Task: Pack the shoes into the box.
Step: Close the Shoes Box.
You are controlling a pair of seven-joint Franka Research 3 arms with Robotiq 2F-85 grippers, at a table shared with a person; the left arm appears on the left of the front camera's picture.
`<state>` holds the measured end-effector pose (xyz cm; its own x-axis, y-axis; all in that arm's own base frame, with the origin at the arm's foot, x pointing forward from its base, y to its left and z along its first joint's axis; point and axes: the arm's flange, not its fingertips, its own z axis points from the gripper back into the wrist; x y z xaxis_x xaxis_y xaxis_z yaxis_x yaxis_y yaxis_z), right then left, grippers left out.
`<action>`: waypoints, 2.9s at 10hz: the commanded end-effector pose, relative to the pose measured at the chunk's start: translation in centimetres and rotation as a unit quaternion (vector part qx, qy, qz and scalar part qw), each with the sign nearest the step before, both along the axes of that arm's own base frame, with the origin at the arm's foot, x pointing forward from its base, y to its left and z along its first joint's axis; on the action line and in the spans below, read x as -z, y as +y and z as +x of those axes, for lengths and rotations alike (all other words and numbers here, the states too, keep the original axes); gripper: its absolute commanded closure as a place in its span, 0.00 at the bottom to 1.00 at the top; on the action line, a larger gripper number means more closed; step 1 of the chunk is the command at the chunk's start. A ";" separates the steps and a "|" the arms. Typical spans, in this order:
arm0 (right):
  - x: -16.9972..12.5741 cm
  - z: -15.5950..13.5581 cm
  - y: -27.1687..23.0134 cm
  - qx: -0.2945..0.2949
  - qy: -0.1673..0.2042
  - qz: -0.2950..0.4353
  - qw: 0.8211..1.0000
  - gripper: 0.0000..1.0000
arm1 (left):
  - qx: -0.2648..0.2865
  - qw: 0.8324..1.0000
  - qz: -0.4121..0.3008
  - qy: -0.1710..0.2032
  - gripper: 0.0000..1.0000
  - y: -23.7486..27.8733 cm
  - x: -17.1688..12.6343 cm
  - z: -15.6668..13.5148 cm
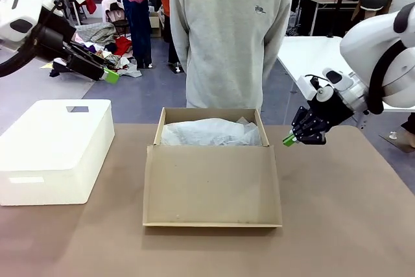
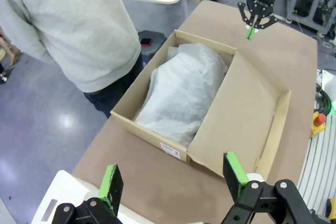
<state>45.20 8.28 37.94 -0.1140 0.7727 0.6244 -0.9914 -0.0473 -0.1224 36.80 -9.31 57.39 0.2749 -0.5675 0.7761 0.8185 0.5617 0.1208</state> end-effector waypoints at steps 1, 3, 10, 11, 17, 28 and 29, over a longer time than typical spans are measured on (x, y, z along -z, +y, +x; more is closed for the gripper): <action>1.6 0.4 -0.2 -0.013 0.006 0.008 1.000 1.00 | 0.008 1.000 -0.006 -0.002 0.00 0.1 0.1 0.1; 2.6 0.4 0.1 -0.013 0.023 -0.001 1.000 1.00 | 0.008 1.000 -0.006 -0.002 0.00 0.1 0.1 0.1; 2.9 0.1 0.2 -0.006 0.034 -0.009 0.999 1.00 | 0.008 1.000 -0.006 -0.002 0.00 0.1 0.1 0.1; 3.2 0.1 0.2 -0.006 0.040 -0.012 0.999 1.00 | 0.008 1.000 -0.006 -0.002 0.00 0.1 0.1 0.1; 6.2 0.2 1.0 -0.049 0.052 0.015 0.997 1.00 | 0.008 1.000 -0.006 -0.002 0.00 0.1 0.1 0.1; 9.6 0.0 3.5 -0.091 0.082 0.054 0.991 1.00 | 0.008 1.000 -0.006 -0.002 0.00 0.1 0.1 0.1; 9.5 -0.3 3.5 -0.099 0.084 0.061 0.990 1.00 | 0.008 1.000 -0.006 -0.002 0.00 0.1 0.1 0.1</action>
